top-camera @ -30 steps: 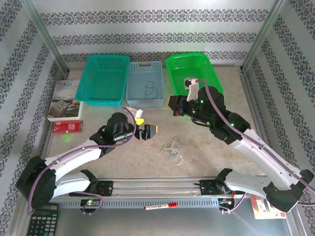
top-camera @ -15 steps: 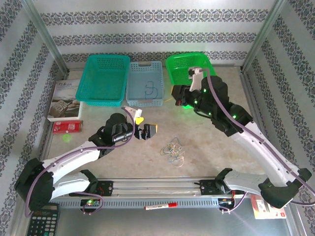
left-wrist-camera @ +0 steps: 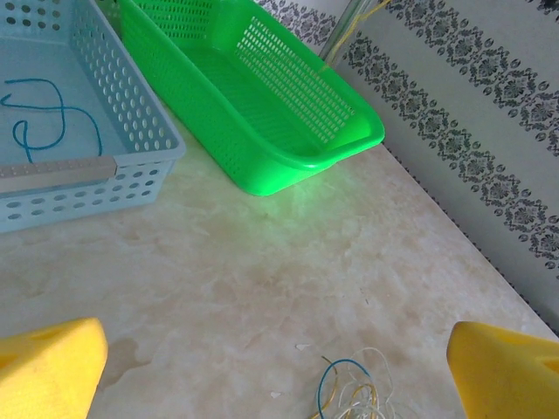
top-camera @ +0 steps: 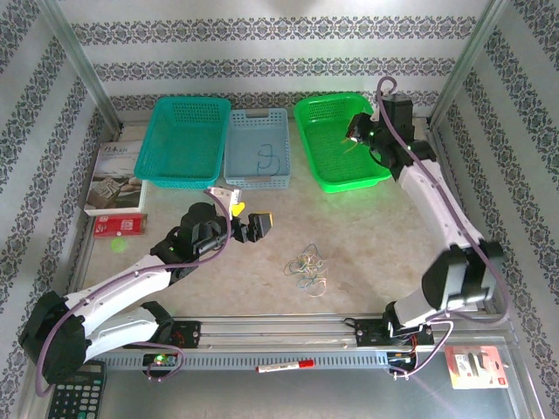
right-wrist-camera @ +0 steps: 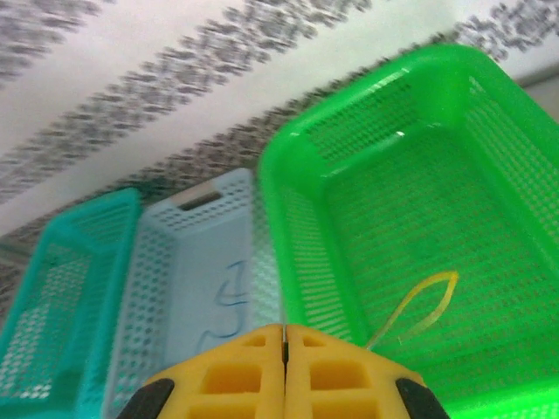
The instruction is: Untangle the cables
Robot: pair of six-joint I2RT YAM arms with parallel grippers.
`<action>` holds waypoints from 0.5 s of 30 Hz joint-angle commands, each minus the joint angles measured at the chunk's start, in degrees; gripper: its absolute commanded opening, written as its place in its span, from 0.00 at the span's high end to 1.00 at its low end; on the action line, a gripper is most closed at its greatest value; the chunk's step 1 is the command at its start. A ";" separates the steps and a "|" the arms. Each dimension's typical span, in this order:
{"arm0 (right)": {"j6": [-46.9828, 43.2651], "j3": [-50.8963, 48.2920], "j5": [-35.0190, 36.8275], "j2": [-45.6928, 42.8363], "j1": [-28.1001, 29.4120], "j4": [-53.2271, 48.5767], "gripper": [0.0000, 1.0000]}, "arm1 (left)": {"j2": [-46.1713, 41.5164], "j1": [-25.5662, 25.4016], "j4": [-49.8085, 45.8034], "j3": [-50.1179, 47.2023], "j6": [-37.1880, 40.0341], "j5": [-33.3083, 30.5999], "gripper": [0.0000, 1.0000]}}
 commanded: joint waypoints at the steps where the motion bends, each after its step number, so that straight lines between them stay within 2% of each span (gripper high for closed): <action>1: 0.98 2.86 -2.05 6.59 -2.32 2.18 1.00 | 0.34 -0.68 -1.75 2.44 -0.84 -0.89 0.00; 8: 1.03 4.72 -1.68 19.81 -3.68 3.09 1.00 | 2.63 -0.67 -2.73 5.75 -0.94 -0.92 0.00; 15: 2.09 -2.06 -0.53 20.98 -3.68 5.40 0.99 | 3.58 -0.67 -2.72 7.22 -1.10 -0.46 0.00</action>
